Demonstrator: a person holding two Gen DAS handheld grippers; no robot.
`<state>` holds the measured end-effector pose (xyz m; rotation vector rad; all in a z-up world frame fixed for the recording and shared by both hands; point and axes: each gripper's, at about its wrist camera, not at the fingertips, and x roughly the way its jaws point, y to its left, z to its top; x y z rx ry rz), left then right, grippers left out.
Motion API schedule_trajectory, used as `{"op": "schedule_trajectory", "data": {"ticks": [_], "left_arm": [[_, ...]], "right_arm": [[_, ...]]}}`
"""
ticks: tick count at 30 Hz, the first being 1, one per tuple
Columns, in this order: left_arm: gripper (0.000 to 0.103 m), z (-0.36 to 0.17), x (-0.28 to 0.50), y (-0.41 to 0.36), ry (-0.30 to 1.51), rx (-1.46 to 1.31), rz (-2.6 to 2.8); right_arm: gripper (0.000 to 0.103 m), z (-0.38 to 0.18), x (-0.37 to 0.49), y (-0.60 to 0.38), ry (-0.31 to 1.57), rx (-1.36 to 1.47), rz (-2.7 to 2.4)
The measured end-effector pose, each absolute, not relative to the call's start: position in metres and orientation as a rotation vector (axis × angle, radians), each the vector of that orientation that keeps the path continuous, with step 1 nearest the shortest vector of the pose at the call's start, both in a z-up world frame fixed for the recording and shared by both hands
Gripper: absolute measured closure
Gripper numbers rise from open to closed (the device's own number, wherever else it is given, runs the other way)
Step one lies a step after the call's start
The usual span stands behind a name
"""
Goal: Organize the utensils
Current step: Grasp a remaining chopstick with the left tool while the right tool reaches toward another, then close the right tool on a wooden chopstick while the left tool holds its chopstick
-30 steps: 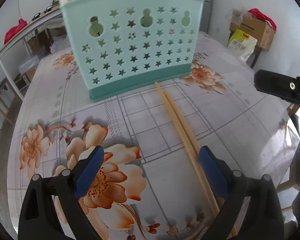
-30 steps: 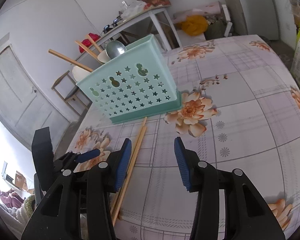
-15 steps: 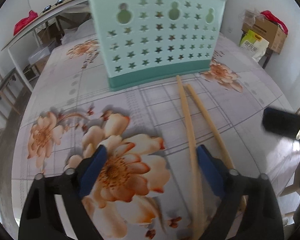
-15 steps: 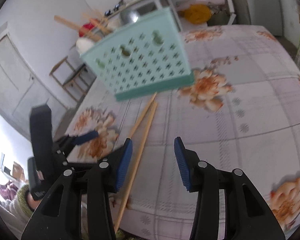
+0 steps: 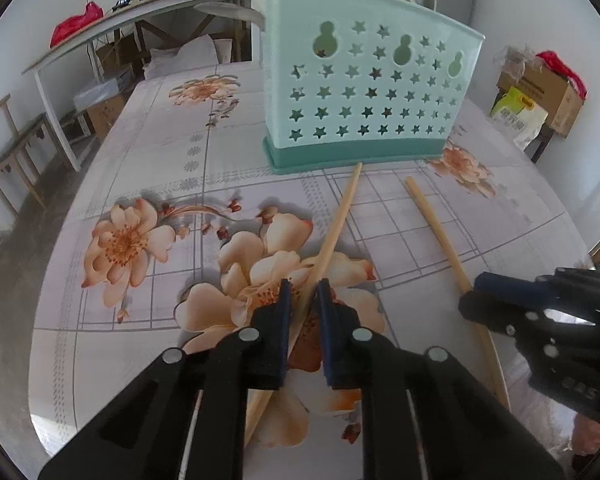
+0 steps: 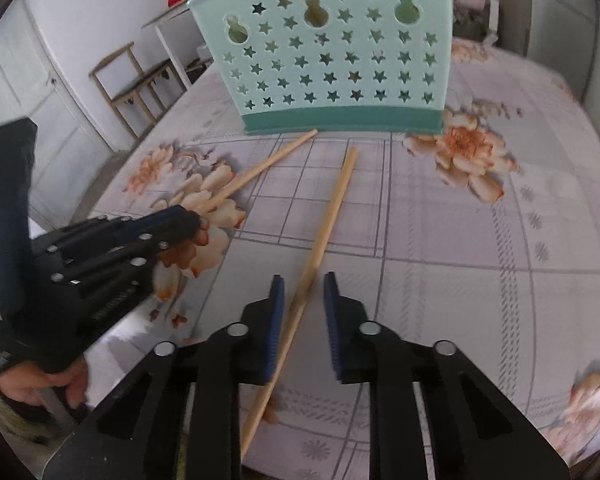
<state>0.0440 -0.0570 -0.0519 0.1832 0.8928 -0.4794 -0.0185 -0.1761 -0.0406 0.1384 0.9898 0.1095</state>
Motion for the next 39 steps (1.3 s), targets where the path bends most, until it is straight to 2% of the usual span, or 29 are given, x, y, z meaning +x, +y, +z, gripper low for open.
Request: {"op": "schedule_trajectory", "data": {"ticks": [7,17,19,20,21,22,23,25,28,30,32,33,34,35,36,37,39], "left_arm": [[0.092,-0.052,0.051,-0.04,0.923,0.122,-0.513],[0.096,-0.052,0.033,0.0,1.038,-0.079,-0.556],[0.095,-0.052,0.028,0.006,1.057,-0.14,-0.574],[0.091,-0.051,0.027,0.007,1.062,-0.154,-0.581],[0.083,-0.05,0.026,0.007,1.063,-0.162,-0.582],[0.08,-0.048,0.028,0.007,1.057,-0.164,-0.581],[0.075,-0.046,0.03,0.007,1.05,-0.164,-0.577],[0.075,-0.041,0.038,0.003,1.026,-0.148,-0.563],[0.074,-0.038,0.056,-0.006,0.982,-0.139,-0.542],[0.075,-0.042,0.071,-0.017,0.99,-0.109,-0.519],[0.075,-0.045,0.08,-0.028,0.994,-0.072,-0.504],[0.075,-0.046,0.082,-0.031,0.997,-0.062,-0.497],[0.078,-0.048,0.085,-0.036,1.006,-0.057,-0.49],[0.084,-0.048,0.086,-0.04,0.999,-0.037,-0.481],[0.092,-0.048,0.088,-0.044,0.997,-0.018,-0.468],[0.096,-0.048,0.087,-0.045,0.998,-0.018,-0.461],[0.097,-0.049,0.087,-0.044,1.001,-0.036,-0.452]], "right_arm": [[0.098,-0.04,-0.008,-0.184,0.986,0.13,0.062],[0.098,-0.037,-0.026,-0.217,1.027,0.164,0.025],[0.098,-0.037,-0.032,-0.22,1.036,0.178,0.027],[0.098,-0.036,-0.034,-0.221,1.037,0.186,0.032],[0.096,-0.036,-0.035,-0.222,1.035,0.195,0.038],[0.091,-0.036,-0.035,-0.223,1.035,0.209,0.05],[0.081,-0.036,-0.033,-0.225,1.036,0.227,0.073],[0.069,-0.034,-0.029,-0.228,1.027,0.23,0.077],[0.069,-0.036,-0.016,-0.225,1.01,0.187,0.069],[0.072,-0.036,-0.008,-0.225,0.995,0.183,0.071],[0.084,-0.037,-0.001,-0.223,0.988,0.155,0.046],[0.086,-0.037,0.001,-0.222,0.982,0.136,0.031],[0.091,-0.038,0.003,-0.222,0.98,0.133,0.025],[0.097,-0.038,0.003,-0.223,0.979,0.132,0.017],[0.097,-0.038,0.004,-0.225,0.977,0.132,0.011],[0.098,-0.039,0.004,-0.227,0.972,0.151,0.014],[0.098,-0.04,0.002,-0.231,0.962,0.179,0.016]]}}
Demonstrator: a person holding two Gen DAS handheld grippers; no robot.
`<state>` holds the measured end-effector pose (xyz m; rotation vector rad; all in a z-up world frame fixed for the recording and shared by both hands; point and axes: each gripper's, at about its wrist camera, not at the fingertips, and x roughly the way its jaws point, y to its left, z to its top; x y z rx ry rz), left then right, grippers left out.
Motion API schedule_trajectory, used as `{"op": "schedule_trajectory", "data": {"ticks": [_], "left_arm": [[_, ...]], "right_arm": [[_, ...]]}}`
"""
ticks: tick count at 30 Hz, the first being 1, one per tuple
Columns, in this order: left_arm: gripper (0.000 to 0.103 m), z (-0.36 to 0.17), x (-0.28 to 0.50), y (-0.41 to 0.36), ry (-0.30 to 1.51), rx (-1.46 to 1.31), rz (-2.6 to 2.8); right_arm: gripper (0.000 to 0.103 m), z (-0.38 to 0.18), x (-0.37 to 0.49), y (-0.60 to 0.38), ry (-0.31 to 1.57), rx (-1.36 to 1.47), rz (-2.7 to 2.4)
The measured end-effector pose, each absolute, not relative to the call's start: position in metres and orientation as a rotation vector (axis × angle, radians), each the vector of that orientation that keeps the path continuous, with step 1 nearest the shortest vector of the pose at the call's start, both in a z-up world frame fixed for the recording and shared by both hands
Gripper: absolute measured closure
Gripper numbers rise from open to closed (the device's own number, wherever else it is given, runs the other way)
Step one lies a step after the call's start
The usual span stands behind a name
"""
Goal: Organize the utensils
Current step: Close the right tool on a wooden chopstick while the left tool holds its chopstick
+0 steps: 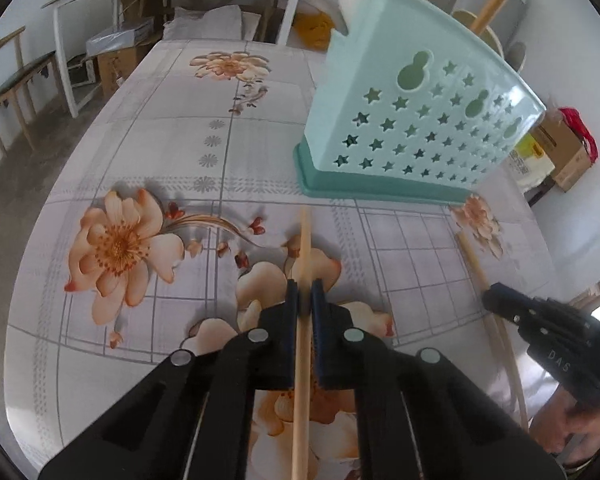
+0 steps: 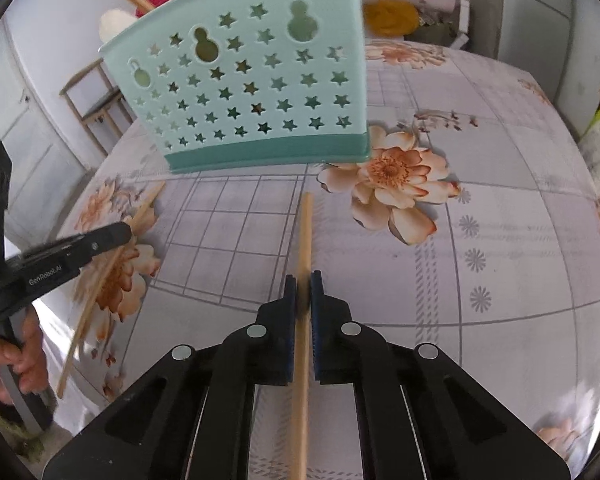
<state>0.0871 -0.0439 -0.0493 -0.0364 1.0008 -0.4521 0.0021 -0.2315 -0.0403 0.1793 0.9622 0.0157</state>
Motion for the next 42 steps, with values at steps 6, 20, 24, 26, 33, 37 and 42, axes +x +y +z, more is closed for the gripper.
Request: {"op": "schedule_trajectory", "data": {"ticks": [6,20,24,26,33,37,42], "left_arm": [[0.097,-0.052,0.071,-0.032,1.015,-0.129,-0.447],[0.096,-0.047,0.069,-0.048,1.075,0.021,-0.452],[0.096,-0.046,0.076,-0.052,1.083,0.037,-0.443],[0.096,-0.046,0.079,-0.055,1.081,0.056,-0.44],[0.096,-0.046,0.087,-0.066,1.054,0.102,-0.426],[0.096,-0.047,0.083,-0.078,1.025,0.201,-0.399],[0.096,-0.047,0.08,-0.087,1.009,0.285,-0.382]], "right_arm": [[0.098,-0.038,-0.005,-0.232,0.98,0.197,0.004],[0.098,-0.041,-0.012,-0.242,0.979,0.289,0.047],[0.098,-0.043,-0.012,-0.245,0.97,0.301,0.07],[0.098,-0.044,-0.012,-0.246,0.963,0.306,0.078],[0.098,-0.043,-0.011,-0.245,0.971,0.281,0.093],[0.098,-0.043,-0.011,-0.243,0.974,0.26,0.098],[0.098,-0.042,-0.007,-0.237,0.993,0.216,0.097]]}}
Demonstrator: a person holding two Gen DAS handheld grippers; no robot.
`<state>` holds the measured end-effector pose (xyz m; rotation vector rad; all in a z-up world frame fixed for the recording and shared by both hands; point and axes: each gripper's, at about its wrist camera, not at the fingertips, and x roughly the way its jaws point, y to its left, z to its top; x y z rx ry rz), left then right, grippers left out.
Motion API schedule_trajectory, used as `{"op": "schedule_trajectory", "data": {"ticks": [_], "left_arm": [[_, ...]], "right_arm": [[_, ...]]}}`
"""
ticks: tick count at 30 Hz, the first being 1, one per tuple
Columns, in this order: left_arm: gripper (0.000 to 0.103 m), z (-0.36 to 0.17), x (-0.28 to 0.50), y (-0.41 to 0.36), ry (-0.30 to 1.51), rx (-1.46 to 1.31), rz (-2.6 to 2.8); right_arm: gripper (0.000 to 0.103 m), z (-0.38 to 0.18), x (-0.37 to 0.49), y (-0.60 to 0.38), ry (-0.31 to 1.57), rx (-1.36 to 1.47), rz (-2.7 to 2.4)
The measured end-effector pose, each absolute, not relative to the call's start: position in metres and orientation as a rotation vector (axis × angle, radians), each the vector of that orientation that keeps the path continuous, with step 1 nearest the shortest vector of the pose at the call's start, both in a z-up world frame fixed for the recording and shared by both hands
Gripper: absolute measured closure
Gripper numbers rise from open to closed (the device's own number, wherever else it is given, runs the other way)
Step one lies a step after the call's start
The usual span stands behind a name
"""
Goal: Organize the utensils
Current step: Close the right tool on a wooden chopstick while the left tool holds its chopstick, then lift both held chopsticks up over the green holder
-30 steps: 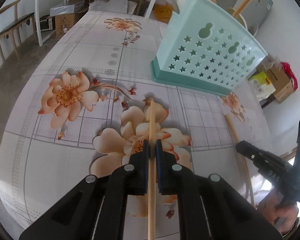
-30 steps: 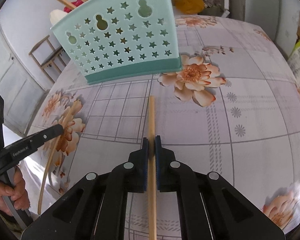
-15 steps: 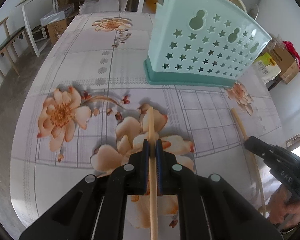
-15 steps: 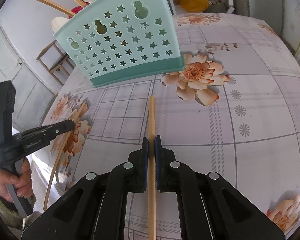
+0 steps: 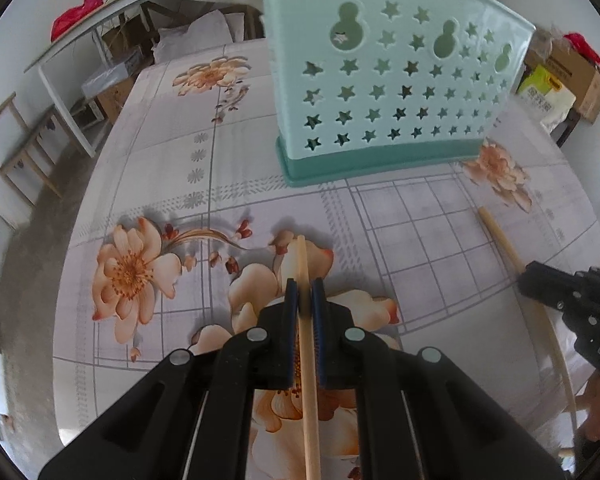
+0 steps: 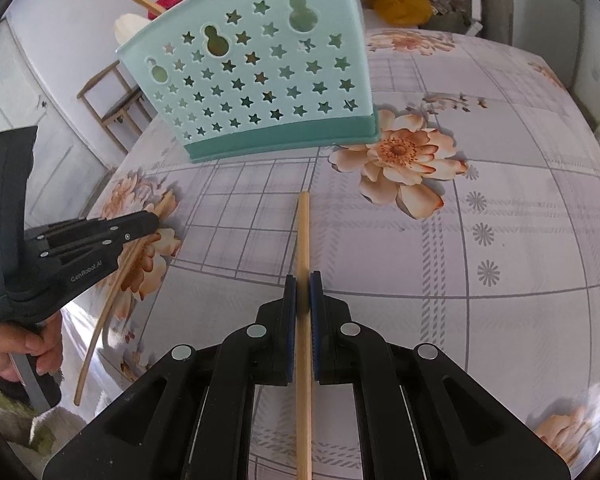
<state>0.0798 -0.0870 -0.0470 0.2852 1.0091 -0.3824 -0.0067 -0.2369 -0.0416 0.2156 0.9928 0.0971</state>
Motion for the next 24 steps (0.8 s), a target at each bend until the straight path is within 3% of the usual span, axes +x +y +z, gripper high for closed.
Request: {"op": "schedule_trajectory", "data": {"ticks": [16,24], "left_arm": [[0.096,-0.048,0.069,-0.079,0.952,0.253,-0.421],[0.097,-0.046,0.075,-0.073,0.949,0.184,-0.436]], "right_arm": [[0.098,-0.043,0.022,-0.201,1.038,0.051,0.02],[0.099,-0.043,0.034,-0.206,1.029,0.125,0.024]]}}
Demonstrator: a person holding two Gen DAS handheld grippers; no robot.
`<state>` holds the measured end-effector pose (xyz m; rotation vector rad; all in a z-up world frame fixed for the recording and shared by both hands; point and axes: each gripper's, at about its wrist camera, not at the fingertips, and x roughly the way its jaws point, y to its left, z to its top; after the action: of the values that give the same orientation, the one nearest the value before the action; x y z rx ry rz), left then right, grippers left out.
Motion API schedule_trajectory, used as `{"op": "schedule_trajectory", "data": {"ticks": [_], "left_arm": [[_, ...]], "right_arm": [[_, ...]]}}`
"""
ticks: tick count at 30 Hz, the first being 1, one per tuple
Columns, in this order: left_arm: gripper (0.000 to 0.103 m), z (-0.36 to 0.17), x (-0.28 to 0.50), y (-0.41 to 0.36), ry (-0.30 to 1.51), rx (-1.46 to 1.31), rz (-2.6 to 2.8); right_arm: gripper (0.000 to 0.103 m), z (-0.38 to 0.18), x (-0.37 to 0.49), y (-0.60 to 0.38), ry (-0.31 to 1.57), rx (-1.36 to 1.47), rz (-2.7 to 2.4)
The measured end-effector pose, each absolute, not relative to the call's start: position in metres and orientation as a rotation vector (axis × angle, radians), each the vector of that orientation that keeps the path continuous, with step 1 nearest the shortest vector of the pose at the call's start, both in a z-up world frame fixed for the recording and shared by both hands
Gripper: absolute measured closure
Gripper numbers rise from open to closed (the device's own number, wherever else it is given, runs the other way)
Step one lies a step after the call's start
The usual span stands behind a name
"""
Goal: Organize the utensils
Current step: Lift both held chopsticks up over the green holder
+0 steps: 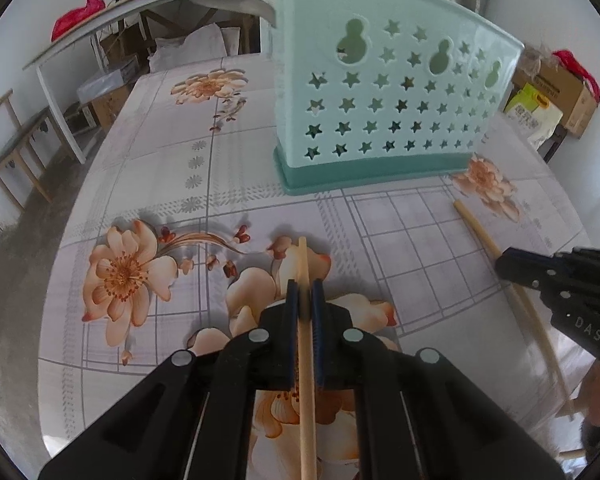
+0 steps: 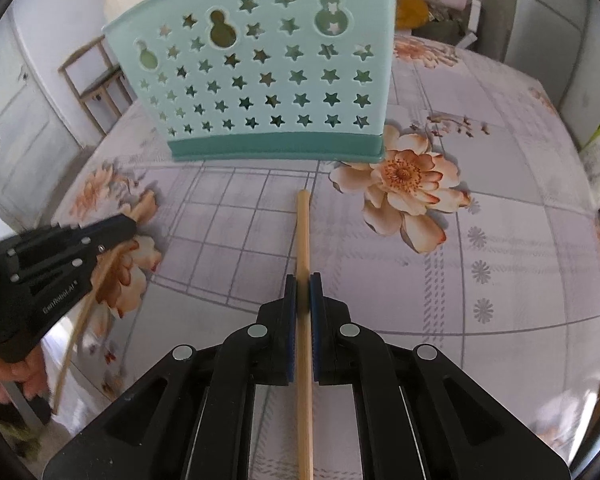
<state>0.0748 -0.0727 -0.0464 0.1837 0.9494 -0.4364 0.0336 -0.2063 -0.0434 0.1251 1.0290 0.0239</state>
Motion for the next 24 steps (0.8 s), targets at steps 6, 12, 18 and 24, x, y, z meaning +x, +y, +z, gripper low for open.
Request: {"op": "schedule_trajectory", "data": {"ticks": [6,12,18,24], "left_arm": [[0.097,-0.023,0.075,-0.053,0.893,0.088,-0.456],[0.097,0.039,0.063,-0.022,0.735,-0.061,-0.519],[0.097,0.099,0.05,0.005,0.57,-0.183,-0.578],[0.097,0.161,0.052,0.01,0.41,-0.26,-0.668]], "right_arm": [[0.099,-0.014,0.03,-0.214,0.944,0.203,0.045],[0.099,0.027,0.017,-0.216,0.818,0.259,0.083],[0.099,0.052,0.002,-0.221,0.76,0.253,0.074],[0.099,0.06,-0.007,-0.232,0.721,0.291,0.052]]}}
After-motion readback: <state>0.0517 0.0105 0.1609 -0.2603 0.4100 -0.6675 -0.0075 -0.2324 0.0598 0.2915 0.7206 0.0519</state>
